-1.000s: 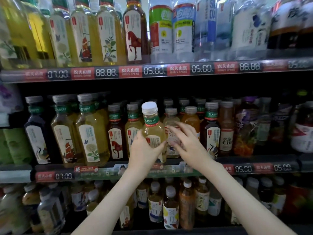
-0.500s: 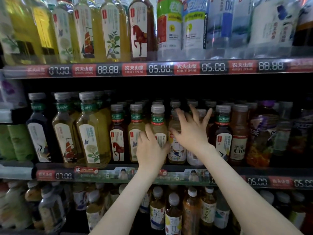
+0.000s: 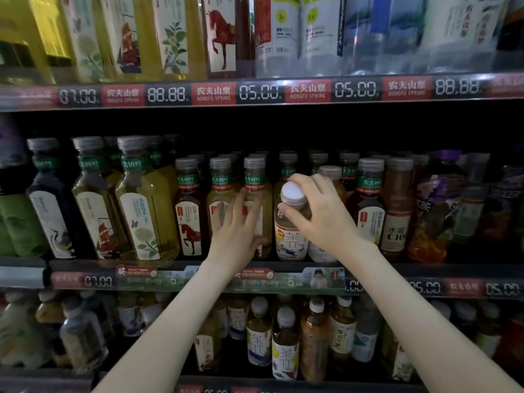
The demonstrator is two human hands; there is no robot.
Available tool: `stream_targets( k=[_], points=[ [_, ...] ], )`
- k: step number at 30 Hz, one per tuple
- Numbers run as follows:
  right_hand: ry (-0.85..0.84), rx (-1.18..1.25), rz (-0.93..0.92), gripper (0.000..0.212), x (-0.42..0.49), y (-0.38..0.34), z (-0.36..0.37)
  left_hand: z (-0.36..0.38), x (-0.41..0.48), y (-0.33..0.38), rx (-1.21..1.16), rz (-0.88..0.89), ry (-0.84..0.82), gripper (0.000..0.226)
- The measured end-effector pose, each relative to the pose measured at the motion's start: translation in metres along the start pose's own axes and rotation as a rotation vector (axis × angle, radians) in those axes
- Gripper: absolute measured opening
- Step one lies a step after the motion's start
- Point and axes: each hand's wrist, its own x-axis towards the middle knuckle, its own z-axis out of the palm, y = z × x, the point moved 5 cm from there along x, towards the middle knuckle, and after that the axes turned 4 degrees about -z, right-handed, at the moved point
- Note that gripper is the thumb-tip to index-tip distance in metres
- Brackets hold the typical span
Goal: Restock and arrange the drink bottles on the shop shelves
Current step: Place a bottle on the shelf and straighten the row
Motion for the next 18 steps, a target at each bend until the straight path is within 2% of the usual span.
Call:
stream_targets(
  k=[3, 5, 8, 10, 12, 15, 18],
  points=[
    [-0.083, 0.091, 0.089, 0.054, 0.000, -0.001, 0.000, -0.003, 0.000, 0.005, -0.044, -0.046, 0.012, 0.100],
    [-0.046, 0.108, 0.094, 0.057, -0.004, -0.002, -0.003, -0.010, -0.003, 0.011, -0.106, -0.075, -0.005, 0.094],
    [0.075, 0.151, 0.064, 0.059, -0.013, -0.008, -0.016, -0.019, -0.017, 0.019, -0.467, -0.055, -0.081, 0.085],
    [0.147, 0.120, -0.006, 0.054, -0.016, -0.021, -0.028, -0.035, -0.035, 0.030, -0.740, 0.036, -0.186, 0.087],
    [0.166, 0.161, -0.025, 0.045, -0.016, -0.035, -0.041, -0.047, -0.052, 0.040, -0.907, 0.095, -0.248, 0.092],
    [0.078, 0.309, 0.053, 0.030, -0.022, -0.055, -0.042, -0.053, -0.070, 0.042, -1.099, 0.008, -0.311, 0.095],
    [-0.097, 0.359, 0.121, 0.036, -0.044, -0.069, -0.018, -0.039, -0.098, 0.034, -1.117, -0.109, -0.370, 0.086]
  ],
)
